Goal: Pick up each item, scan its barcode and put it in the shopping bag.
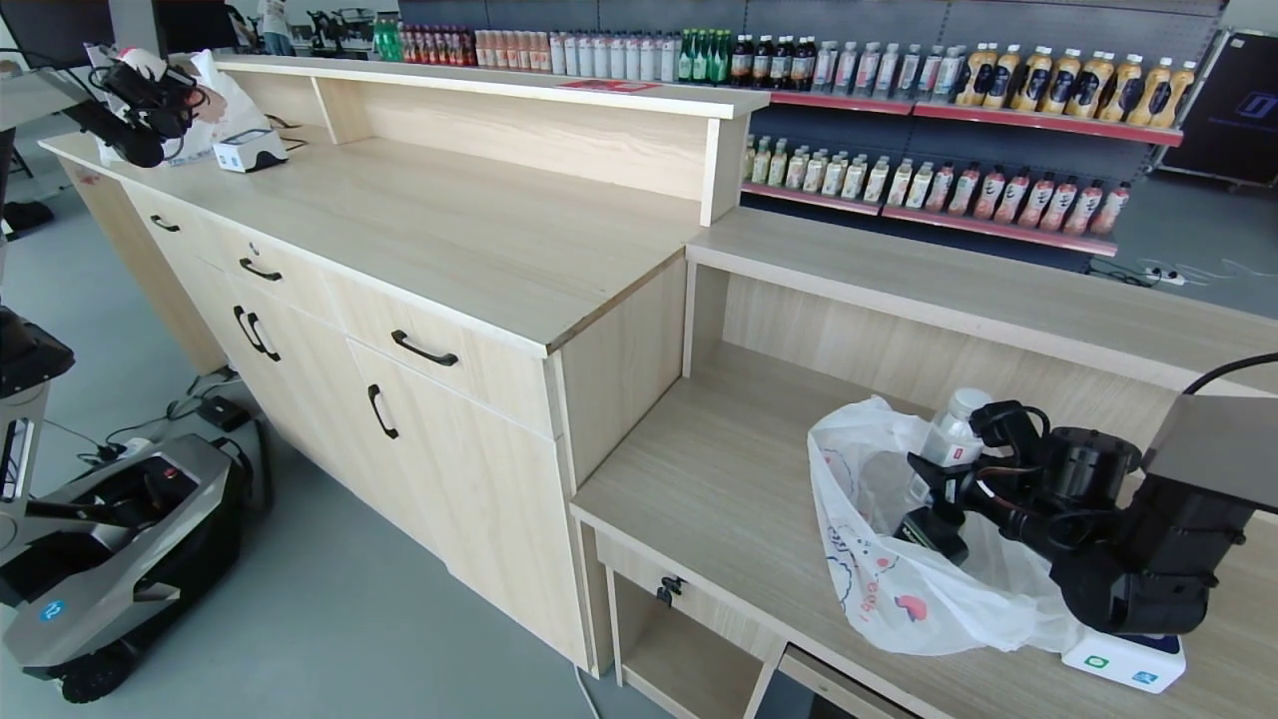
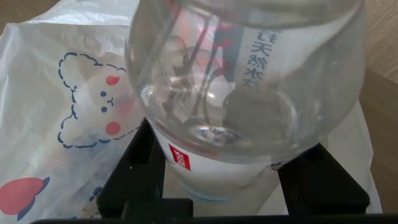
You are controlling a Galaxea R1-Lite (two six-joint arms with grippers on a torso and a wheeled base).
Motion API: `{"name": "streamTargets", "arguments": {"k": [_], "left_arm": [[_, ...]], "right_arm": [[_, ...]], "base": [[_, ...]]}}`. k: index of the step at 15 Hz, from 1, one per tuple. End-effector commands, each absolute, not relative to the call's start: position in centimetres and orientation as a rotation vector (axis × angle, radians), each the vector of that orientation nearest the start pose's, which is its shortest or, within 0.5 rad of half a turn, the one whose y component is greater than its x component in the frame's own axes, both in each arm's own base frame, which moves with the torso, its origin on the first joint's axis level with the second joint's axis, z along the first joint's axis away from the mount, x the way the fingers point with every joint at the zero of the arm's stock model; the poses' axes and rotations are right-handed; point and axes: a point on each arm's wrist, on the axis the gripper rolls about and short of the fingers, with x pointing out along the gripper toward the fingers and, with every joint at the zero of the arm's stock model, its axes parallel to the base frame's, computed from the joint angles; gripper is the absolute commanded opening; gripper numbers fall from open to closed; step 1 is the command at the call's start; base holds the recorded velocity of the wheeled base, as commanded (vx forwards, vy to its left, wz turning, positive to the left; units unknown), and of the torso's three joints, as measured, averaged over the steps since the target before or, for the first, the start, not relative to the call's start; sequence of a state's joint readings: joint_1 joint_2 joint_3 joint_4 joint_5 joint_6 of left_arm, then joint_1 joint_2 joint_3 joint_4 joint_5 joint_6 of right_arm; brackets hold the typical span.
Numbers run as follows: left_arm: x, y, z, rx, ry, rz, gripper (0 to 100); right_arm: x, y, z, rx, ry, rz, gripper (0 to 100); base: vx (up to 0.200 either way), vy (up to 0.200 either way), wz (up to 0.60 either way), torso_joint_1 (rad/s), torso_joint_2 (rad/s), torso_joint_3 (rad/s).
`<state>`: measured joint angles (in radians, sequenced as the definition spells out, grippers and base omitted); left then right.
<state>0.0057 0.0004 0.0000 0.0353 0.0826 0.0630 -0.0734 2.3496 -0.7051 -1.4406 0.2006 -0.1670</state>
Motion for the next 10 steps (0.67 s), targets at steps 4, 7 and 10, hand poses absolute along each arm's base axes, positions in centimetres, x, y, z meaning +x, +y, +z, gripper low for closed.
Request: {"name": "streamTargets", "arguments": {"k": [4,7,10], "left_arm": [[-2.3,0.17,7.19,0.064,0.038,0.088,100],[-2.3,0.17,7.19,0.063,0.038,0.088,100],[-2.3,0.17,7.19,0.064,0.038,0.088,100]], "right_arm": [[37.31,-2.58,0.66,-0.135,0.206,0.14,0],[37.26,-2.75,0.39,-0.139,0.213,0.16,0],[37.25,-2.87,0.22,-0.138,0.218,0.157,0]], "base": [[0.0,0.0,0.0,0.0,0.0,0.0],[0.0,0.0,0.0,0.0,0.0,0.0],[0.0,0.0,0.0,0.0,0.0,0.0]]}}
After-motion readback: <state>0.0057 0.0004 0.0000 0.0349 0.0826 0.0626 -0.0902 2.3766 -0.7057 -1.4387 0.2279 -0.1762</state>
